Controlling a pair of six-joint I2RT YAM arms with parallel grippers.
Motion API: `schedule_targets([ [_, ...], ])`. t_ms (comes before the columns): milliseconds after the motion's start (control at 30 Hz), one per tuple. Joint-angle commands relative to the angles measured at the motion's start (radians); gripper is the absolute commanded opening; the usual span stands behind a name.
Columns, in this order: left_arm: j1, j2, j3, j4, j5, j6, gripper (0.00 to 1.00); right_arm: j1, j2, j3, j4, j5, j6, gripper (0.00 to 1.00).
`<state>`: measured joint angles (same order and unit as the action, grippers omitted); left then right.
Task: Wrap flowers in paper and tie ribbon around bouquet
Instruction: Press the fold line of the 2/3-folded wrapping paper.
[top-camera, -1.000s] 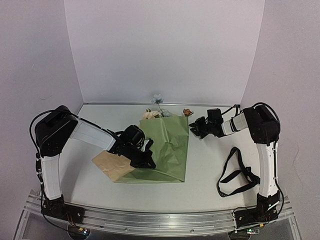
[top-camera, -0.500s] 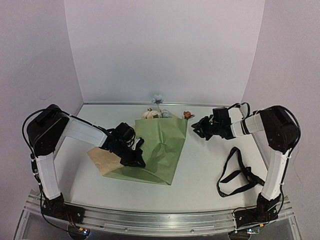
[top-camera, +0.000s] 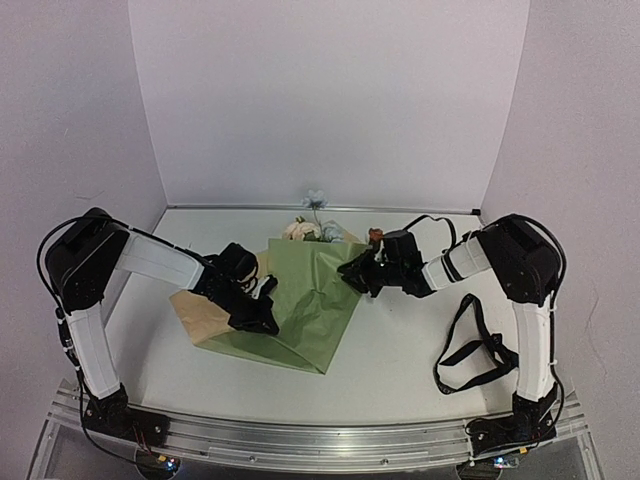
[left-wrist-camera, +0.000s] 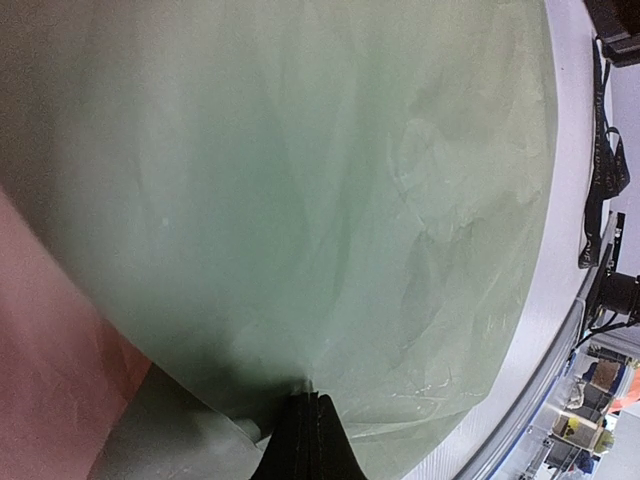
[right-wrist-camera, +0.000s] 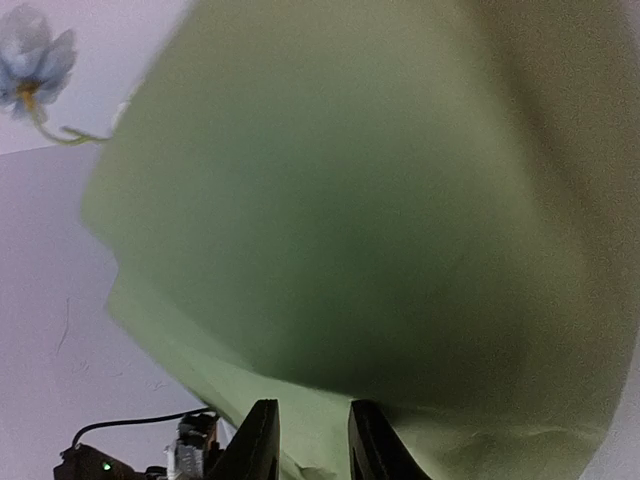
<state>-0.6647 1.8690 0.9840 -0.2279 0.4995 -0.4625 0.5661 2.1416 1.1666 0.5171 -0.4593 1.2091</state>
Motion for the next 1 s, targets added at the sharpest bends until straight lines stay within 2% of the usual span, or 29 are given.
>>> schedule_targets([
  [0, 0.020, 0.000, -0.021, -0.095, -0.048, 0.028, 0.00, -0.025, 0.024, -0.040, 0.097, 0.073, 0.009, 0.27],
  [300, 0.025, 0.013, -0.016, -0.099, -0.044, 0.036, 0.00, -0.104, 0.093, 0.001, 0.128, 0.117, 0.054, 0.27],
  [733, 0.027, 0.019, -0.003, -0.114, -0.042, 0.053, 0.00, -0.141, 0.146, 0.152, 0.025, 0.176, 0.101, 0.27],
  [833, 0.027, 0.017, 0.003, -0.115, -0.041, 0.056, 0.00, -0.140, 0.123, 0.150, 0.017, 0.180, 0.093, 0.26],
  [967, 0.027, 0.008, 0.015, -0.121, -0.038, 0.070, 0.00, -0.135, -0.014, 0.043, -0.036, 0.158, -0.003, 0.26],
])
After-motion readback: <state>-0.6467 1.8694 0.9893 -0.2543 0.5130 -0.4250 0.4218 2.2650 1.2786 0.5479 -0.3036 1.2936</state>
